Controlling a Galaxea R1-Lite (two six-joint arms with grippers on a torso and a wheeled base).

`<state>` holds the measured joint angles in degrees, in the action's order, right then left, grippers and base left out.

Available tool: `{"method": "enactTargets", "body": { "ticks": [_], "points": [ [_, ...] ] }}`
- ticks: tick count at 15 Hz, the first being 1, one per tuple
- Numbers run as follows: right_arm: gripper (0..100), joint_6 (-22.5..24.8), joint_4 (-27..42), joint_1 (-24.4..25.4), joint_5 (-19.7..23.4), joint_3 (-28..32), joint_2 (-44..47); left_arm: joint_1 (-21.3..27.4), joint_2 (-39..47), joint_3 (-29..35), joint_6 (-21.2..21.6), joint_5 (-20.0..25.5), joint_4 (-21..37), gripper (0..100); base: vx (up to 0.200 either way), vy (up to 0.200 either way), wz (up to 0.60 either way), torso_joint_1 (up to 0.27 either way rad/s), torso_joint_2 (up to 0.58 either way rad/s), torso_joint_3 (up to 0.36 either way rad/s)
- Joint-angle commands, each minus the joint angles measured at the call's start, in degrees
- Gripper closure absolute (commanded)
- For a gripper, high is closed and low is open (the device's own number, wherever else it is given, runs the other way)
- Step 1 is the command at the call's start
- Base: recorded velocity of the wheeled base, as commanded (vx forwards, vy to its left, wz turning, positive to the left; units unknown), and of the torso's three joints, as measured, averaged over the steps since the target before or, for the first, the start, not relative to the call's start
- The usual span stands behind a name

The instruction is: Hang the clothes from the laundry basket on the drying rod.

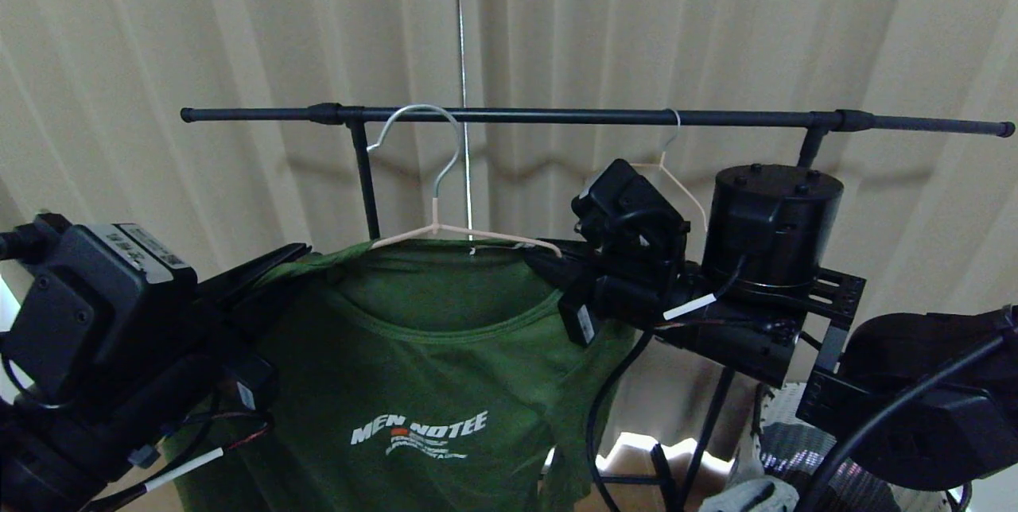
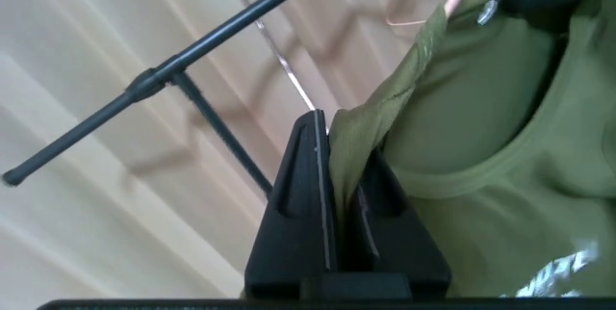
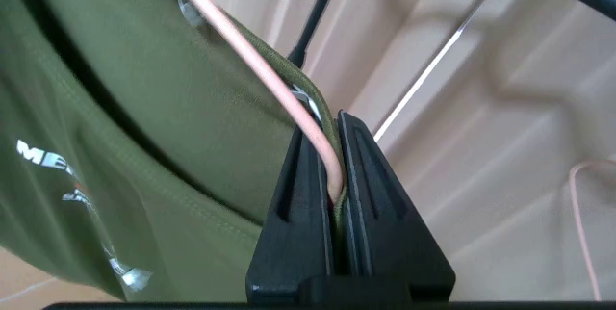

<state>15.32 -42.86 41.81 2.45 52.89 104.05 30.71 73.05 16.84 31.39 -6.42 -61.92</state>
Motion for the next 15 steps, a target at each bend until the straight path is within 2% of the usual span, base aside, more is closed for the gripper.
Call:
{"method": "enactTargets", "body": {
  "ticks": [1, 8, 10, 14, 15],
  "points": [
    [100, 0.1, 0.0, 0.1, -0.1, -0.2, -0.2, 0.0, 0.1, -0.6, 0.2, -0.2, 0.0, 100, 0.000, 0.000, 0.00, 0.000, 0.00, 0.000],
    [100, 0.1, -0.2, 0.9, -0.2, 0.1, -0.3, 0.2, 0.2, -0.6, 0.2, -0.1, 0.0, 100, 0.000, 0.000, 0.00, 0.000, 0.00, 0.000],
    [100, 0.0, -0.3, 1.8, 0.0, 0.1, -0.4, 2.5, 0.3, -0.5, -0.1, -0.3, 0.0, 100, 0.000, 0.000, 0.00, 0.000, 0.00, 0.000],
    [100, 0.1, -0.3, 1.8, 0.1, 0.0, -0.5, 2.7, 0.3, -0.4, -0.2, -0.3, 0.0, 100, 0.000, 0.000, 0.00, 0.000, 0.00, 0.000],
    [100, 1.8, -0.2, 1.8, 0.2, -0.2, -0.7, 2.6, 0.3, -0.3, -0.2, -0.3, 0.0, 100, 0.000, 0.000, 0.00, 0.000, 0.00, 0.000]
  ]
}}
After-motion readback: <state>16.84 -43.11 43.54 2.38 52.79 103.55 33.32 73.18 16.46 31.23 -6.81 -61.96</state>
